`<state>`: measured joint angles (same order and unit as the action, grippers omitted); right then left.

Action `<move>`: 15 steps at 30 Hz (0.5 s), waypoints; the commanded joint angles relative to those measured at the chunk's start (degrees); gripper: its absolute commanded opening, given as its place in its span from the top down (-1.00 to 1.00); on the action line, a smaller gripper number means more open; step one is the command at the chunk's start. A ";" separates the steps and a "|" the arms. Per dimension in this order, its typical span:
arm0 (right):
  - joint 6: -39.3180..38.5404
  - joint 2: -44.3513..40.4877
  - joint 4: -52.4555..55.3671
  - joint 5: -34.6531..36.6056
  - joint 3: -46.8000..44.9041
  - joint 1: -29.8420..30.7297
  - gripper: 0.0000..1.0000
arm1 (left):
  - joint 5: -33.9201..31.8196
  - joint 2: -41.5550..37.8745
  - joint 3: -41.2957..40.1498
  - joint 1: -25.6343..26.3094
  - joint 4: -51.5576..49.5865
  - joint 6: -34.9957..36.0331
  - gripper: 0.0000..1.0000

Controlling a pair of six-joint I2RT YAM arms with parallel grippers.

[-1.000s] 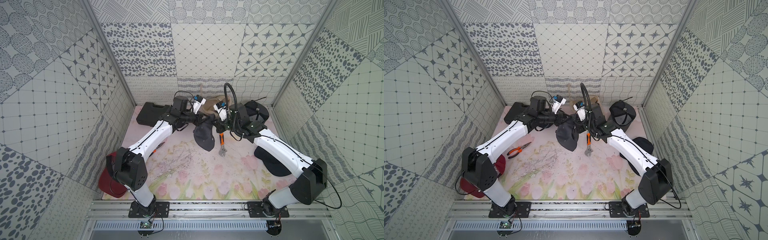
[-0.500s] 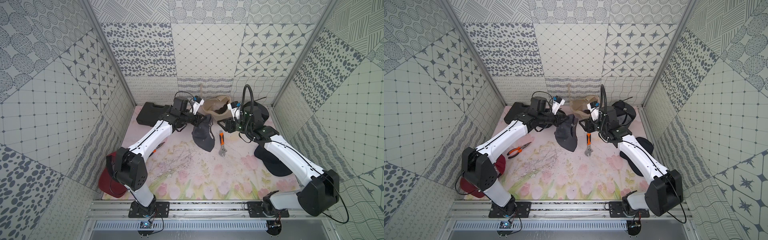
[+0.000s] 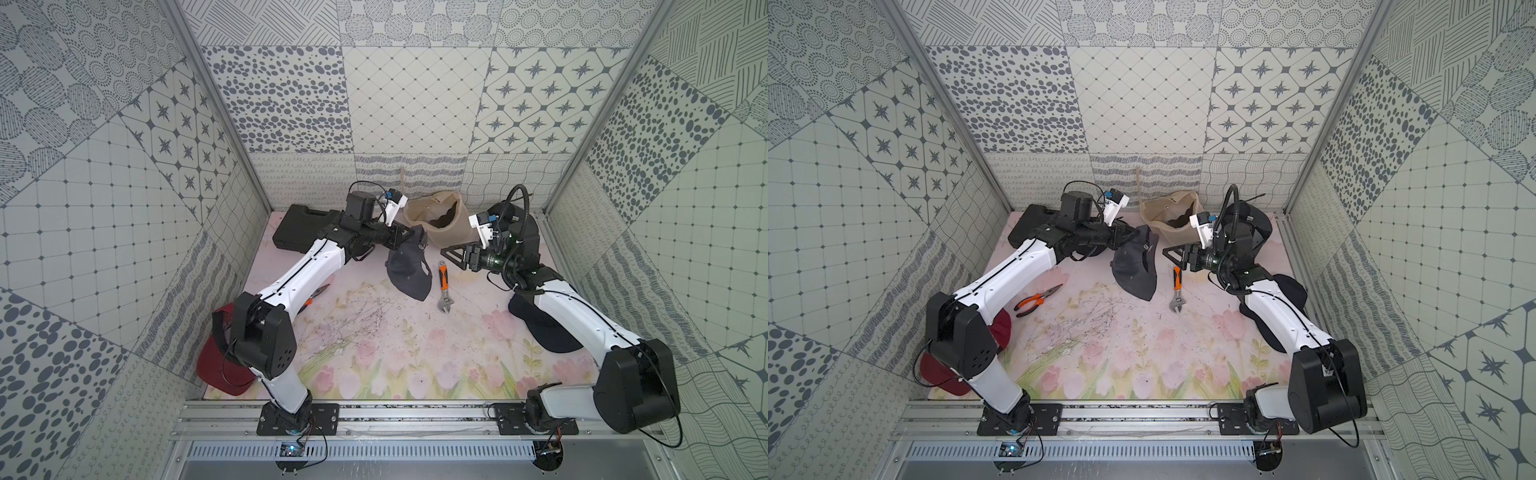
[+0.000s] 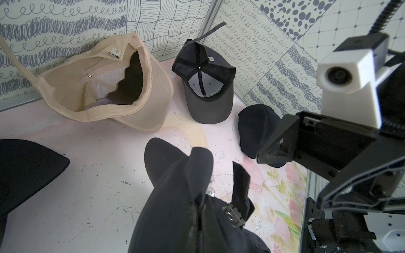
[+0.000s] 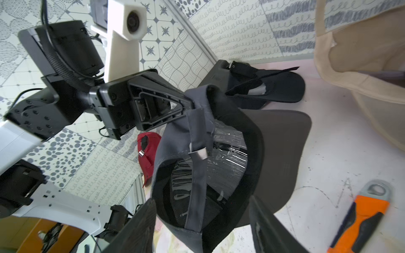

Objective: Open the adjustable buckle of the baseball cap
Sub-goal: Open the adjustable buckle on the baseball cap, then pull the adjustable strap on the baseball cap.

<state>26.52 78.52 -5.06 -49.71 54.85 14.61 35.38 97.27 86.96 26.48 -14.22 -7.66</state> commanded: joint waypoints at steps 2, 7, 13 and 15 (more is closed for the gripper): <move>3.71 2.56 -8.37 -5.46 -1.35 0.24 -0.38 | 7.65 0.53 1.11 -0.55 7.73 -2.75 1.00; 5.63 4.69 -11.42 -6.81 -2.13 1.15 -0.38 | 11.42 1.03 1.71 -0.67 9.53 -4.08 1.00; 6.06 6.10 -14.97 -7.15 -3.05 4.18 -0.36 | 13.23 1.03 1.99 -0.64 10.32 -4.80 1.00; 6.47 6.44 -16.12 -6.99 -3.16 5.04 -0.35 | 13.62 1.00 1.99 -0.65 10.71 -5.26 1.00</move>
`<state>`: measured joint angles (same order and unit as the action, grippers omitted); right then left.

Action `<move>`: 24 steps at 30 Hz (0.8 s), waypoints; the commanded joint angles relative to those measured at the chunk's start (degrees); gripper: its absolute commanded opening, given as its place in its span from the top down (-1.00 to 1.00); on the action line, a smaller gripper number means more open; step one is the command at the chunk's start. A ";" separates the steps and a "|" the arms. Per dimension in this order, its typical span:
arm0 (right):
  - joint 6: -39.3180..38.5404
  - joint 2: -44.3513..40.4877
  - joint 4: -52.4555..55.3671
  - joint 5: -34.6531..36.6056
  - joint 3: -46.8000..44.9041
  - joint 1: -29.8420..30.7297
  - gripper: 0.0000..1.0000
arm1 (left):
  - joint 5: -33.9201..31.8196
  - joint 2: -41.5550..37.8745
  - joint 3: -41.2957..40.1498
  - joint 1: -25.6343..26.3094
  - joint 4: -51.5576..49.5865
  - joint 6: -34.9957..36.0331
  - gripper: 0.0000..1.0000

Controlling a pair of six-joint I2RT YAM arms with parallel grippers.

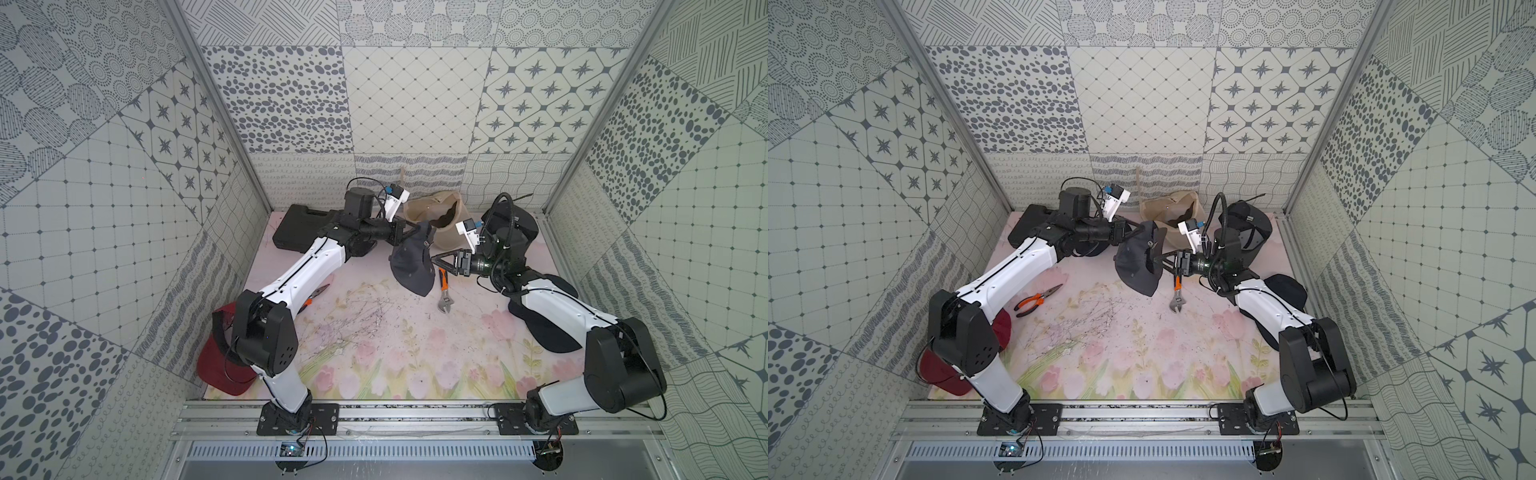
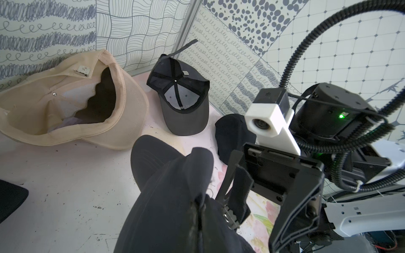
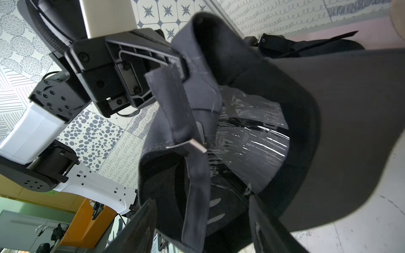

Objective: Open the adjustable buckle of the baseball cap
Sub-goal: Pull the adjustable strap on the baseball cap.

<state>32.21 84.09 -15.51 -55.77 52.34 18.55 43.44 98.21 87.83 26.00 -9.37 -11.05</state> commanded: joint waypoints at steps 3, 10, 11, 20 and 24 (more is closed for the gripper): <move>1.62 1.42 -6.75 0.20 -0.39 1.91 -0.27 | 6.15 -0.17 0.81 -0.10 6.81 -2.54 1.00; 6.70 3.89 -13.72 1.48 -0.45 2.20 0.04 | 7.37 -0.74 -0.35 -0.12 9.08 -4.20 1.00; 7.56 4.22 -15.17 1.13 -0.57 2.26 0.10 | 7.41 -0.72 -0.38 -0.02 9.06 -4.23 1.00; 6.63 2.59 -15.99 1.19 -1.18 2.35 0.88 | 5.84 -1.18 -1.04 -0.07 7.84 -3.47 1.00; 3.66 0.60 -12.06 1.97 -0.92 2.37 1.00 | 2.08 -1.70 -1.69 -0.03 5.65 -1.96 0.93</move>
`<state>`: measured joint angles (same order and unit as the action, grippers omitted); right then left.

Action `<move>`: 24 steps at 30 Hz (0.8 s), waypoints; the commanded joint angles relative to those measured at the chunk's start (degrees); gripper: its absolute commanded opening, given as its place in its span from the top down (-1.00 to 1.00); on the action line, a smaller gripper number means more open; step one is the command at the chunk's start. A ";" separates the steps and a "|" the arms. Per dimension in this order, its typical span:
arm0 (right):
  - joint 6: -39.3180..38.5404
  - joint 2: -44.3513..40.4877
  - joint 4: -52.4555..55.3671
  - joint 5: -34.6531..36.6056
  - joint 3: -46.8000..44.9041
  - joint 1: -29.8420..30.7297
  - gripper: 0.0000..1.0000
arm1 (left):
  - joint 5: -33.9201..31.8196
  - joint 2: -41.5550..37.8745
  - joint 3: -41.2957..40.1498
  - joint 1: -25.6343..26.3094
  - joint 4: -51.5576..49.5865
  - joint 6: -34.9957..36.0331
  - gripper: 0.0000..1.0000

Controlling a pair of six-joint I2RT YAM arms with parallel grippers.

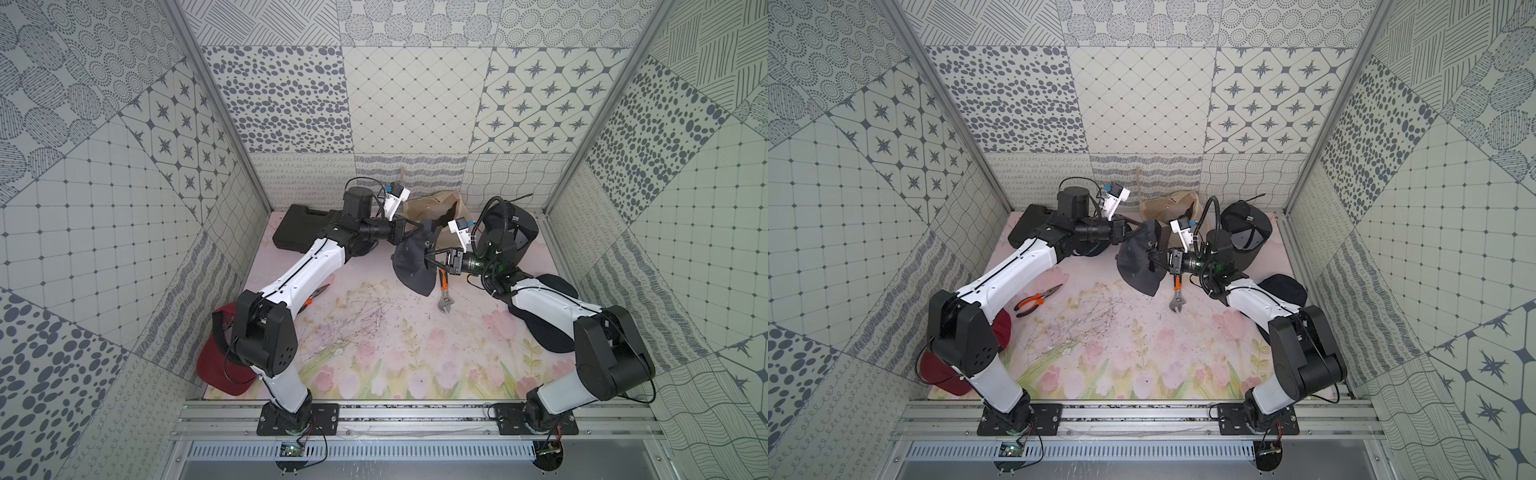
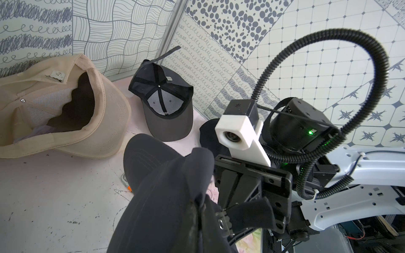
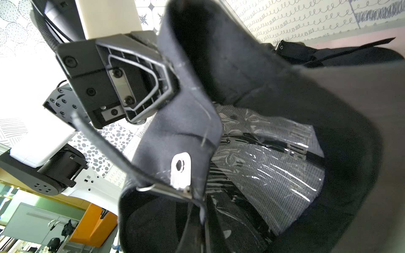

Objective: Open the adjustable buckle of the baseball cap
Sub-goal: Pull the adjustable strap on the baseball cap.

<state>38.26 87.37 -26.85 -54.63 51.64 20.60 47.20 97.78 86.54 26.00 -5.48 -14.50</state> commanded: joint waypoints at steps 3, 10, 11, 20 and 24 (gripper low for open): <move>-4.12 -3.53 1.71 1.19 0.25 0.31 1.00 | -3.37 -1.54 -0.76 -0.12 -0.10 2.91 0.74; -6.95 -3.49 5.25 0.86 3.03 0.36 1.00 | -6.81 -2.57 -2.35 -0.25 -2.77 4.81 0.13; -7.05 -3.11 5.47 0.77 3.67 0.47 1.00 | -7.11 -2.95 -2.80 -0.18 -2.69 5.11 0.10; -9.54 -1.27 8.95 -0.30 8.40 1.20 1.00 | -7.28 -5.79 -5.04 -0.66 -4.57 8.25 -0.23; -10.18 -0.93 9.93 -0.55 9.33 1.35 1.00 | -3.06 -7.64 -7.22 -2.16 -3.12 8.45 -0.28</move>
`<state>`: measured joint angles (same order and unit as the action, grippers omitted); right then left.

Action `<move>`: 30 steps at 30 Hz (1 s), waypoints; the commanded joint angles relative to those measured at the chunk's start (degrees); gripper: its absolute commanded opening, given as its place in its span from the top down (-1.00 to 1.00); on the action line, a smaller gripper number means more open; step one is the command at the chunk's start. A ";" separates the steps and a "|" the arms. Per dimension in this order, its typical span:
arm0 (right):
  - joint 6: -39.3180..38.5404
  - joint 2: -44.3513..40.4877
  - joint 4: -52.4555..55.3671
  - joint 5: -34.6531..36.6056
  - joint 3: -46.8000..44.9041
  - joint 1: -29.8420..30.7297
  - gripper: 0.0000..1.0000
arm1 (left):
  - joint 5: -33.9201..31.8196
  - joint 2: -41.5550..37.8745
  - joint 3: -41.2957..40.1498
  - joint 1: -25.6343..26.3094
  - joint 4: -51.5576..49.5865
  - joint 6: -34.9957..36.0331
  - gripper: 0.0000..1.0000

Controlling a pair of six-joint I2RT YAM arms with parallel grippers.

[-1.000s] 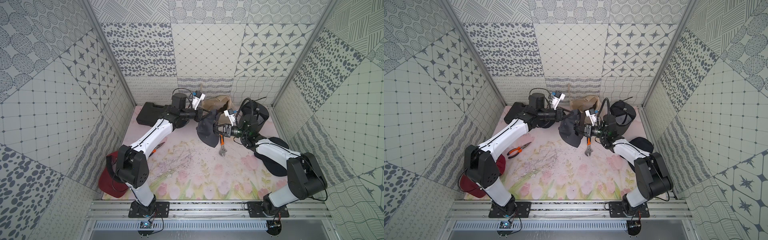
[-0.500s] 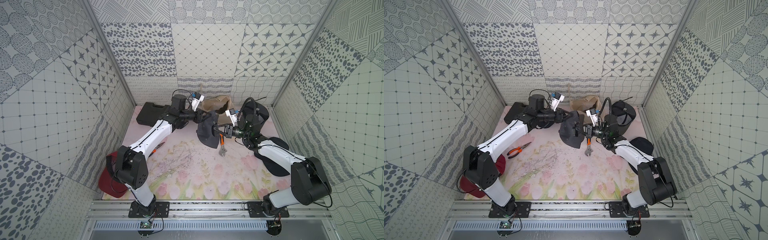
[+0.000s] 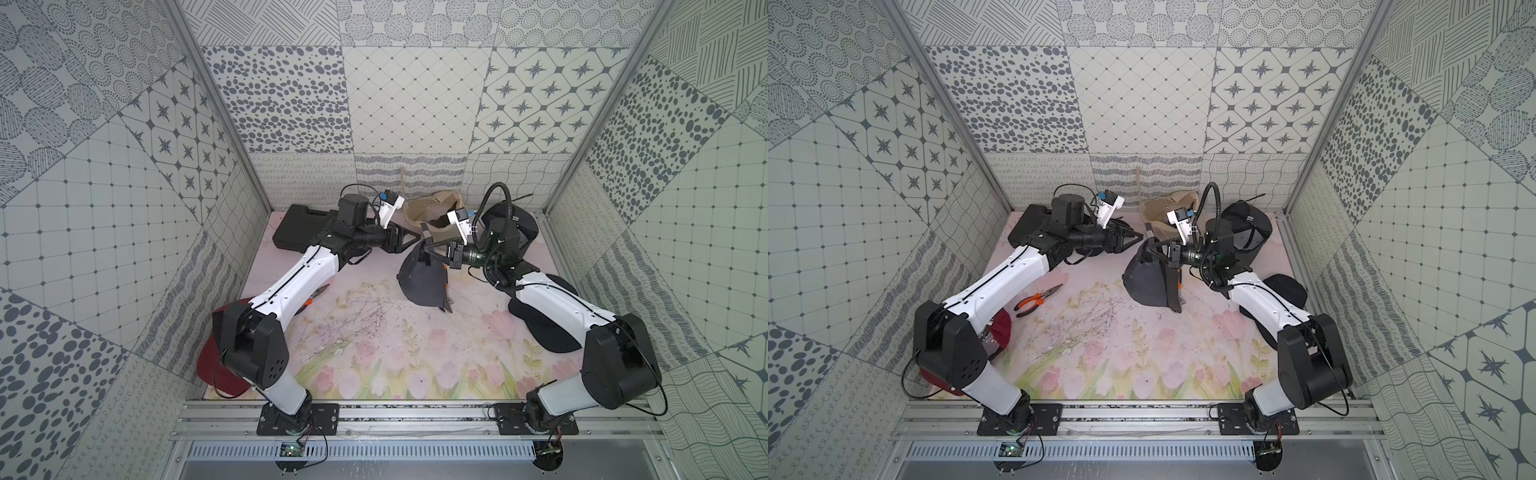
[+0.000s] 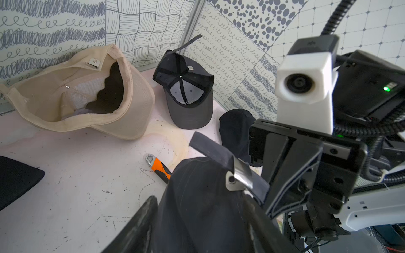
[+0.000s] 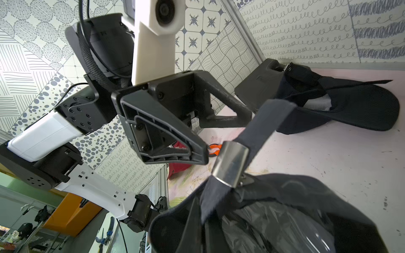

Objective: Open the adjustable buckle of the baseball cap
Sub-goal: Pull the adjustable strap on the baseball cap.

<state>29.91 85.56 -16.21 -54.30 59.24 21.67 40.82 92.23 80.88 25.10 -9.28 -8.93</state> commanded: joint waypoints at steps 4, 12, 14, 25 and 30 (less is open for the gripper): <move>-2.23 1.04 -0.13 -1.50 2.28 0.30 1.00 | 8.53 -3.17 -3.31 -1.56 2.46 5.78 -0.29; -2.23 1.98 -0.14 -4.43 3.67 0.31 1.00 | 12.89 -2.45 -4.35 -1.39 5.19 9.90 -0.24; -2.15 2.42 -0.22 -5.46 4.24 0.48 1.00 | 13.23 -1.95 -4.14 -1.06 4.68 11.17 -0.24; -1.29 5.66 -1.12 -9.35 7.53 1.61 1.00 | 10.00 -1.68 -5.64 0.15 5.33 15.58 -0.16; -0.81 6.20 -1.55 -10.25 8.26 2.11 1.00 | 7.21 -1.10 -5.41 0.88 5.95 15.96 0.02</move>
<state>29.15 91.26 -13.98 -62.41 65.17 22.50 48.45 90.76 75.40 24.32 -7.81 3.73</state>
